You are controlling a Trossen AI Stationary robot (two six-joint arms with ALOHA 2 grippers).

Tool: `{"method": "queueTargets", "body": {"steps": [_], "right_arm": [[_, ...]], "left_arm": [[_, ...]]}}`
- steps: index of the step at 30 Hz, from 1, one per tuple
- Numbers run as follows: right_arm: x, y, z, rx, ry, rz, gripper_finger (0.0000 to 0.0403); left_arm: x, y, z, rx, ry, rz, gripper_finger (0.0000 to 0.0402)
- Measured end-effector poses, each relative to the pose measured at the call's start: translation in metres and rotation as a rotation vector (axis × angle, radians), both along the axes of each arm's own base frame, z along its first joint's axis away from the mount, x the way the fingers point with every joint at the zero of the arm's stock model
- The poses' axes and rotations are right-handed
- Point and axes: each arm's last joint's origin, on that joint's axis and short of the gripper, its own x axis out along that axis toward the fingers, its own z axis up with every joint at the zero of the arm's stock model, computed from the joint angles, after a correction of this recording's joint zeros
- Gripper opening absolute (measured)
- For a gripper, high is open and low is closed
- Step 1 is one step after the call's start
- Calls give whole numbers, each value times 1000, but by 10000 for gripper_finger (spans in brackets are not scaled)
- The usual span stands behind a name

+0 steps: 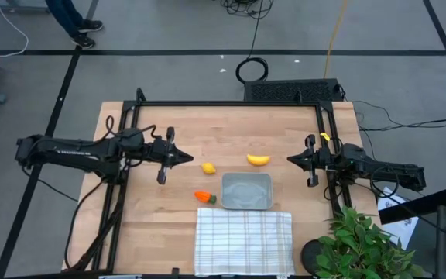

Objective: Pick and placing Produce into tupperware
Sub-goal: Put the carrot into the gray bin

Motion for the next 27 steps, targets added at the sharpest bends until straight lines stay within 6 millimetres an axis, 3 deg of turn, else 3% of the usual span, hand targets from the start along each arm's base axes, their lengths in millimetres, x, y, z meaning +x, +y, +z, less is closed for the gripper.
{"method": "queueTargets", "body": {"steps": [6, 27], "right_arm": [[0, 0, 0, -2, -1, 0, 0], [0, 0, 1, -30, -5, -4, 0]], "left_arm": [[10, 0, 9, -9, 40, -10, 21], [60, -14, 43, -39, 514, -75, 21]]}}
